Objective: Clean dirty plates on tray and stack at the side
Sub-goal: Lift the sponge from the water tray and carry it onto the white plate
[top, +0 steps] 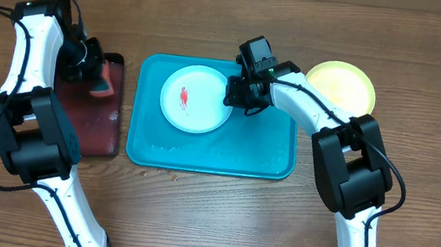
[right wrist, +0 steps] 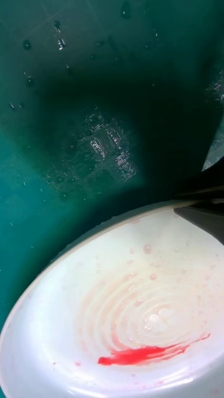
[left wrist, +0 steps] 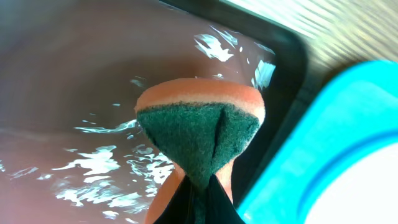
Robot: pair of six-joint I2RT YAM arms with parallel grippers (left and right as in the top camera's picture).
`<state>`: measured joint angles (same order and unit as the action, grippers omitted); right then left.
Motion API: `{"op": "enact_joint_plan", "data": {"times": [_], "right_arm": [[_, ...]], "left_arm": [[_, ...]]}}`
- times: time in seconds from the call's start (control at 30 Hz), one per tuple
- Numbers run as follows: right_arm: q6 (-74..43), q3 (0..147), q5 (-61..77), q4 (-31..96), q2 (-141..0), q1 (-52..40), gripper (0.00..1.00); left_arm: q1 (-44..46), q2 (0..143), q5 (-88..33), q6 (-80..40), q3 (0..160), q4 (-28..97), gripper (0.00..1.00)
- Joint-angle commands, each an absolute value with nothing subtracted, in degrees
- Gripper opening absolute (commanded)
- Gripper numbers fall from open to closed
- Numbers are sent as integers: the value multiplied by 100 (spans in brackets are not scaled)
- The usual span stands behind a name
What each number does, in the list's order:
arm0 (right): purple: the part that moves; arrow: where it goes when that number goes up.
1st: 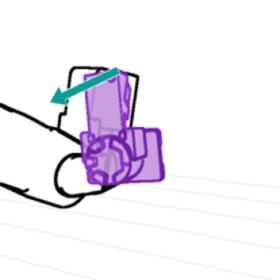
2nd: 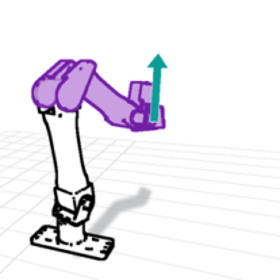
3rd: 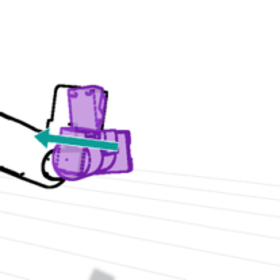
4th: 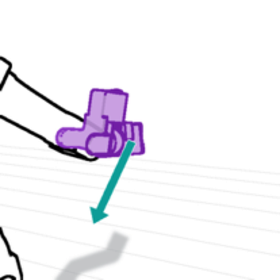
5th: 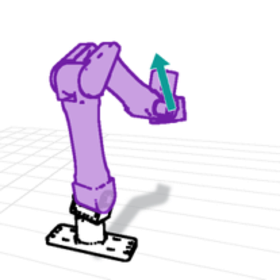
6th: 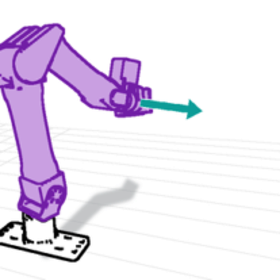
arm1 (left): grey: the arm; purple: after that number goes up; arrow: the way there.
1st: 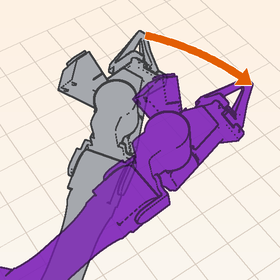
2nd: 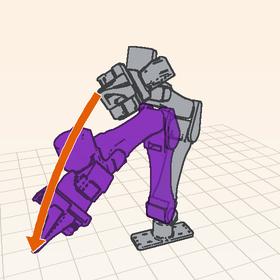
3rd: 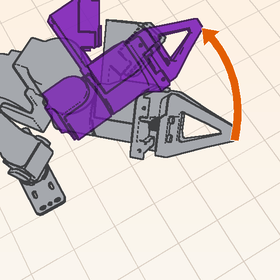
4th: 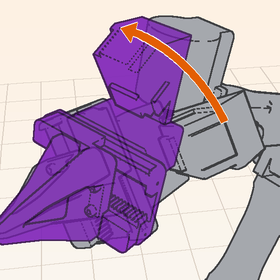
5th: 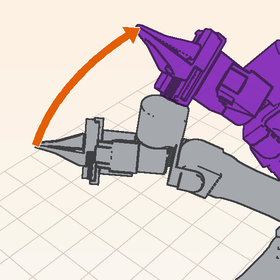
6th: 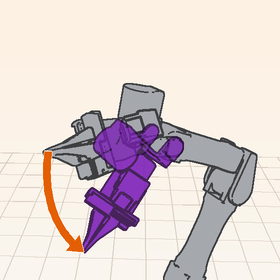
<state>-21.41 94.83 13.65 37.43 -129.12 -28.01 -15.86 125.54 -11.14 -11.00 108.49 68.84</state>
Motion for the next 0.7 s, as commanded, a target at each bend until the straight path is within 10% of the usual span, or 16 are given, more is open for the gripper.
{"op": "enact_joint_plan", "data": {"times": [0.0,0.2,0.4,0.67], "right_arm": [[-2163,9376,1140,3839,-13214,-2888,4],[-2165,9376,1092,3850,-13214,-2888,4],[-2167,9376,985,3839,-13214,-2888,4],[-2296,9376,751,3826,-13214,-2888,4]], "left_arm": [[-1610,12589,-2456,-130,10973,7013,4],[-1638,12532,-2228,-272,10978,7026,4],[-1610,12532,565,-1415,10779,7085,4],[-1605,11872,-132,-1439,10785,7157,4]]}}
